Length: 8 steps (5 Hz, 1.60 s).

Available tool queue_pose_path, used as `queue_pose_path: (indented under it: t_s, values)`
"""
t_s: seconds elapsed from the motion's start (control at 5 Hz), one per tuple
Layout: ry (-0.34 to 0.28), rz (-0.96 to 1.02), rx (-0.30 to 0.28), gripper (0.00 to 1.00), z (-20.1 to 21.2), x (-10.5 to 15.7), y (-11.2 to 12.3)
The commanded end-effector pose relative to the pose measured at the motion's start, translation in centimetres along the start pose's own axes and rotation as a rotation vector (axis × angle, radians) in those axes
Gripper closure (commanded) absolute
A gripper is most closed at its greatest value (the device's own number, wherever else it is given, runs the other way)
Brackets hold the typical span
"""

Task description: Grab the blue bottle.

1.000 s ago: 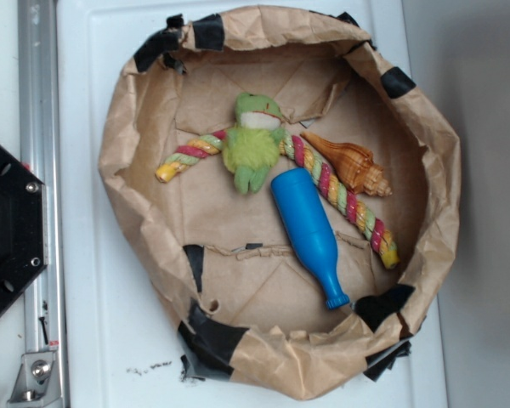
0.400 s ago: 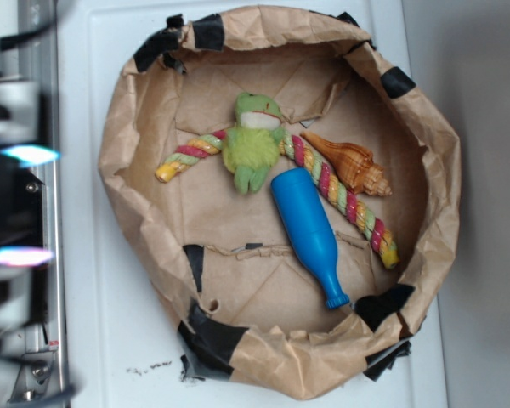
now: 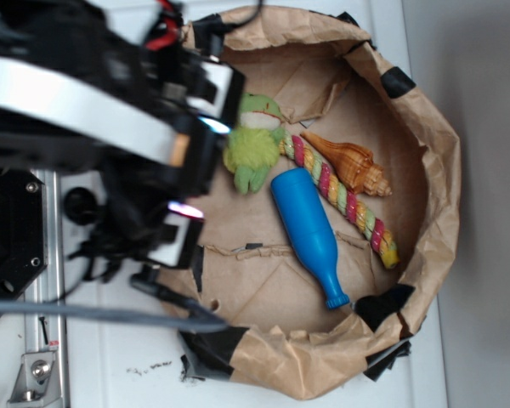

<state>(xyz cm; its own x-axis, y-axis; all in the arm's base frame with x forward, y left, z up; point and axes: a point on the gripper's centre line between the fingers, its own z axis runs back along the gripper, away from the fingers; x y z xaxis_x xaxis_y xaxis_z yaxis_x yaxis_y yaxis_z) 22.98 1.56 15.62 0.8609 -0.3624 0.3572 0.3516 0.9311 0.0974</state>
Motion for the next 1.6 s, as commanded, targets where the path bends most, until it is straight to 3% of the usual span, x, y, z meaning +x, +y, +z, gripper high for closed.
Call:
queue_pose_path:
  t_s: [0.0, 0.2, 0.4, 0.6, 0.8, 1.0, 1.4]
  values:
    - [0.064, -0.157, -0.052, 0.0, -7.4, 3.6, -0.3]
    - [0.09, -0.283, -0.093, 0.0, -11.5, 4.4, -2.1]
    - [0.097, -0.501, -0.233, 0.0, -13.7, 4.3, -6.8]
    - [0.149, -0.632, -0.176, 1.0, -14.2, 3.5, -8.7]
    - [0.131, -0.585, -0.128, 1.0, -12.7, 4.1, -7.4]
    - [0.081, -0.438, -0.043, 1.0, -8.2, 5.4, -4.5]
    - [0.146, -0.006, 0.054, 1.0, 2.3, 5.0, -0.6]
